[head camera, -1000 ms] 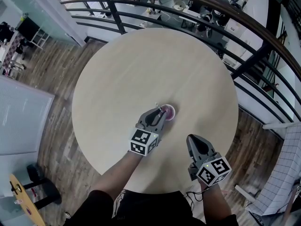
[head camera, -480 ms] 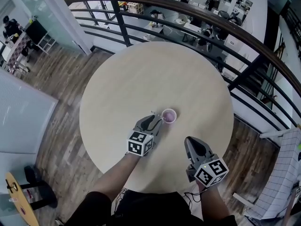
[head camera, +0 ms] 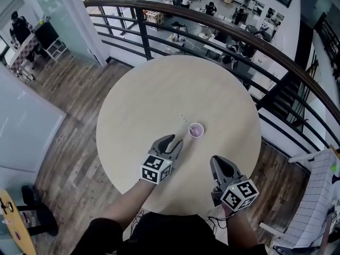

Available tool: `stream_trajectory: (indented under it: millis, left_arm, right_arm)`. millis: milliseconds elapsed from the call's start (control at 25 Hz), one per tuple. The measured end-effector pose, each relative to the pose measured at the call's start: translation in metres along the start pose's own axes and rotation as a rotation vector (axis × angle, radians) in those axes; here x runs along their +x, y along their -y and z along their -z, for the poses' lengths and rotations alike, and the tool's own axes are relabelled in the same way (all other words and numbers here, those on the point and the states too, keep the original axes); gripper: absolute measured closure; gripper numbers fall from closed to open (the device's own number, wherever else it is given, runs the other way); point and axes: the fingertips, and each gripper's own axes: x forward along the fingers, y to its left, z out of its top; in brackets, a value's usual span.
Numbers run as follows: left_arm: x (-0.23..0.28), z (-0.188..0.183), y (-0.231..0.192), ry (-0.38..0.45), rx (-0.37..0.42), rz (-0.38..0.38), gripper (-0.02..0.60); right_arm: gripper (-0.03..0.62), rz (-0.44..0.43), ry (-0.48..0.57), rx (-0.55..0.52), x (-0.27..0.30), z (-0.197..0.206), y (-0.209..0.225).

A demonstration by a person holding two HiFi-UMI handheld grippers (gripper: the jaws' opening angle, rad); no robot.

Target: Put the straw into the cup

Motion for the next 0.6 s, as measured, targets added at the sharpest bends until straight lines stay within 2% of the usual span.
stream_trajectory:
  millis: [240,600]
  left_arm:
    - [-0.080,-0.038,0.035,0.117,0.066,0.049,0.440]
    - [-0.138,-0.076,0.062,0.202,0.099,0.109,0.443]
  right_arm:
    - [0.572,-0.006,0.033,-0.035,-0.024,-0.005,-0.055]
    - [0.572,0.007,0.090,-0.101,-0.049,-0.032,-0.088]
